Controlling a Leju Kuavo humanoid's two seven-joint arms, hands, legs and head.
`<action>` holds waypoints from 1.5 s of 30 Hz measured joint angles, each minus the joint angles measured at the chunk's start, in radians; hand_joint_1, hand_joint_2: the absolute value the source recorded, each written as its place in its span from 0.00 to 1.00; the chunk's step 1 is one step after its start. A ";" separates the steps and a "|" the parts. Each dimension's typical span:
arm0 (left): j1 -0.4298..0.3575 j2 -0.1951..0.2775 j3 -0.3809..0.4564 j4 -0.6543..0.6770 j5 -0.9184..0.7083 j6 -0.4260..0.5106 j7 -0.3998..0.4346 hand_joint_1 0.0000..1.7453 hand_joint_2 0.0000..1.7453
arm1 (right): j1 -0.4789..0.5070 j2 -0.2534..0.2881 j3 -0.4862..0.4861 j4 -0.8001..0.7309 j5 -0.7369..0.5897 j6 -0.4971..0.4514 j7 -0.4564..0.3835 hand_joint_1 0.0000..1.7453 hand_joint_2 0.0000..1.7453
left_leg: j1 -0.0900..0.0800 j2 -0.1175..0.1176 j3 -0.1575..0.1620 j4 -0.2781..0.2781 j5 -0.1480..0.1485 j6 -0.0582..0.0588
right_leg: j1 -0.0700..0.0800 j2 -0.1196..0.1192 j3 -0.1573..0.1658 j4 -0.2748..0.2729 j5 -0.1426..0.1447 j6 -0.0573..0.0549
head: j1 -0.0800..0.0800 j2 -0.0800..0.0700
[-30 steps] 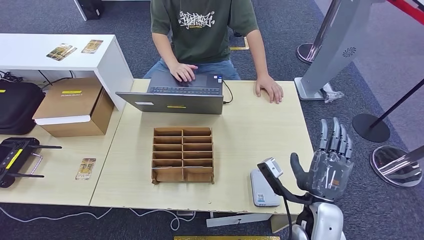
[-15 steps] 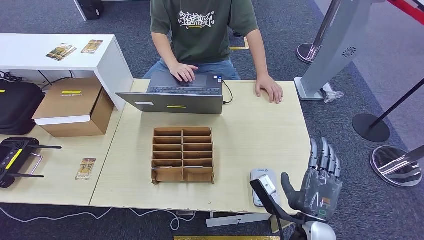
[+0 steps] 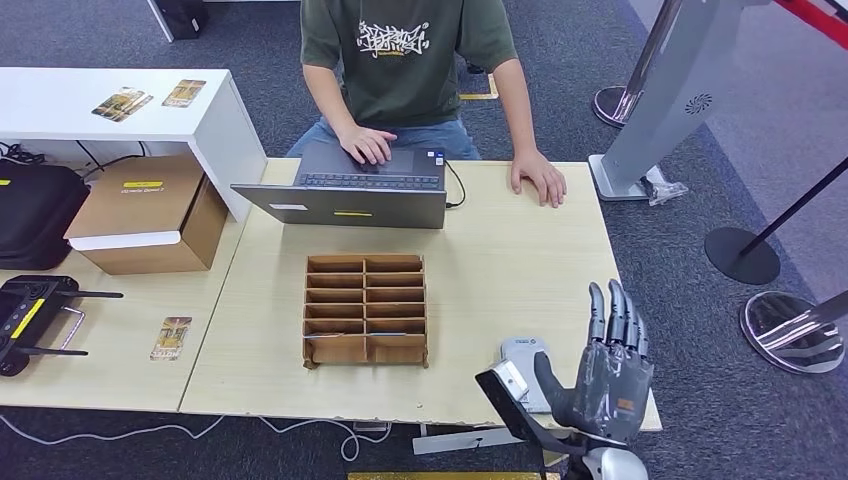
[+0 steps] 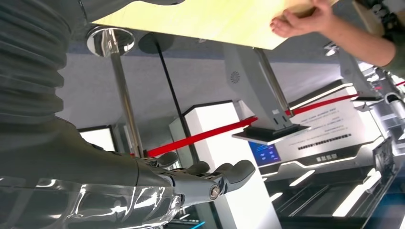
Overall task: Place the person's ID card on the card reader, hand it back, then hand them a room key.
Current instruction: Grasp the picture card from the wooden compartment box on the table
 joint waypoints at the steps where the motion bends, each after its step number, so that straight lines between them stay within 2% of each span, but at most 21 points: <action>1: 0.000 -0.001 0.000 0.000 -0.001 0.000 -0.001 0.00 0.00 | 0.000 0.001 0.006 0.006 -0.004 -0.004 -0.003 0.00 1.00 | 0.000 0.000 0.000 0.000 0.000 0.000 | 0.000 0.000 0.000 0.000 0.000 0.000 | 0.000 0.000; 10: 0.001 -0.011 0.009 -0.003 -0.009 0.001 -0.003 0.00 0.00 | -0.008 0.003 0.043 0.094 -0.045 -0.060 -0.032 0.00 1.00 | 0.000 0.000 0.000 0.000 0.000 0.000 | 0.000 0.000 0.000 0.000 0.000 0.000 | 0.000 0.000; 24: 0.000 -0.013 0.025 -0.003 -0.016 -0.007 -0.007 0.00 0.00 | -0.072 0.003 0.079 0.206 -0.067 -0.085 -0.085 0.00 1.00 | 0.000 0.000 0.000 0.000 0.000 0.000 | 0.000 0.000 0.000 0.000 0.000 0.000 | 0.000 0.000; 45: 0.000 -0.012 0.026 -0.006 -0.060 -0.011 -0.005 0.00 0.00 | -0.084 0.008 0.089 0.246 -0.041 -0.112 -0.067 0.00 1.00 | 0.000 0.000 0.000 0.000 0.000 0.000 | 0.000 0.000 0.000 0.000 0.000 0.000 | 0.000 0.000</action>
